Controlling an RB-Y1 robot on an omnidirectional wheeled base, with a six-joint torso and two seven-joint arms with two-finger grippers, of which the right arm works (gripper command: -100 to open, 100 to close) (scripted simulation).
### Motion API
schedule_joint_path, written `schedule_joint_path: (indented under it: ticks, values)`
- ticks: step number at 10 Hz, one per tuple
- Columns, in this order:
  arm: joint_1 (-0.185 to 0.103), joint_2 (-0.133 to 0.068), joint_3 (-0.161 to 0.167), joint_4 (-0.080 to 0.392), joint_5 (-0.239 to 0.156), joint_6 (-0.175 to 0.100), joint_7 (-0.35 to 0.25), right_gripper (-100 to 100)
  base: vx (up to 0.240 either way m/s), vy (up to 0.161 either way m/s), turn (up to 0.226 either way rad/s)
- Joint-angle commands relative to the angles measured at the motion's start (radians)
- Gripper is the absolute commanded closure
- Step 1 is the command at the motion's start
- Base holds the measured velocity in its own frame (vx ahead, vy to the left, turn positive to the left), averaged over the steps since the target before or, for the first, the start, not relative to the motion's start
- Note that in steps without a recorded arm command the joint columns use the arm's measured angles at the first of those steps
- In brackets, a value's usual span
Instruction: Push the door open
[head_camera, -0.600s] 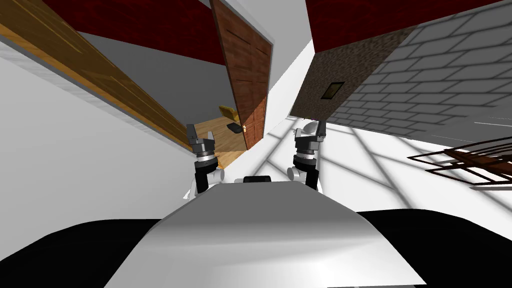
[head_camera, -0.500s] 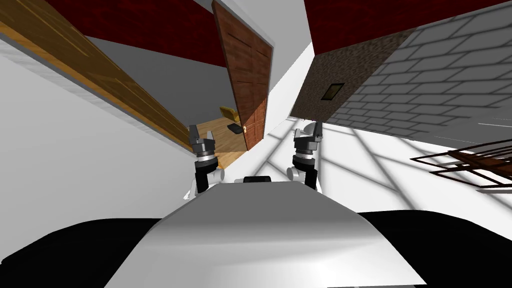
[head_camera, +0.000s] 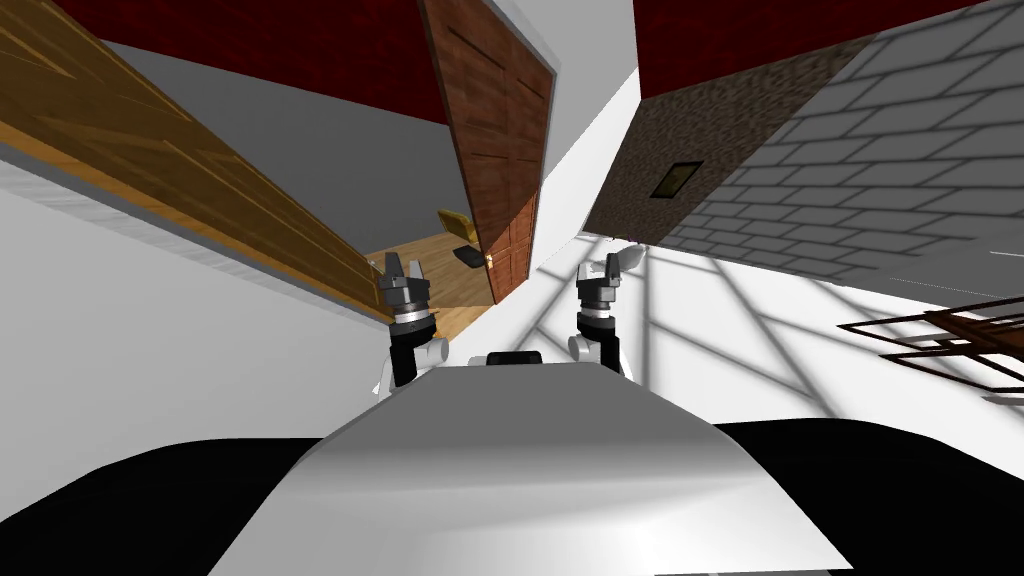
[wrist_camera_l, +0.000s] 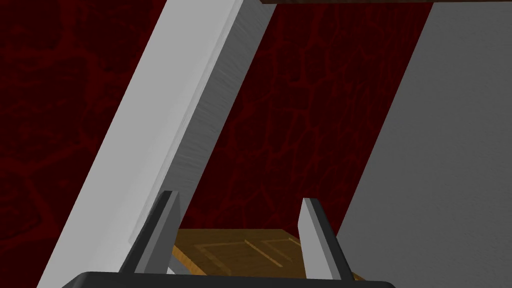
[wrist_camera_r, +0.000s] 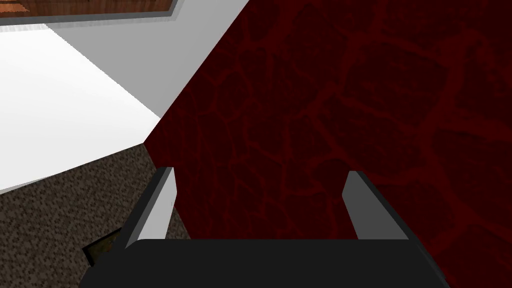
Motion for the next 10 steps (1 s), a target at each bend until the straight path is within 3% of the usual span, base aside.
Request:
schedule_joint_path:
  ticks: [1,7,10]
  values:
    - [-0.009,-0.008,0.015,0.040,0.011,-0.010,-0.003,-100,0.176,-0.003,0.028]
    - [-0.026,-0.032,0.066,0.160,0.043,-0.042,-0.015,-100,0.140,0.014,0.023]
    - [-0.037,-0.045,0.102,0.246,0.067,-0.065,-0.023,-100,0.146,0.011,0.030]
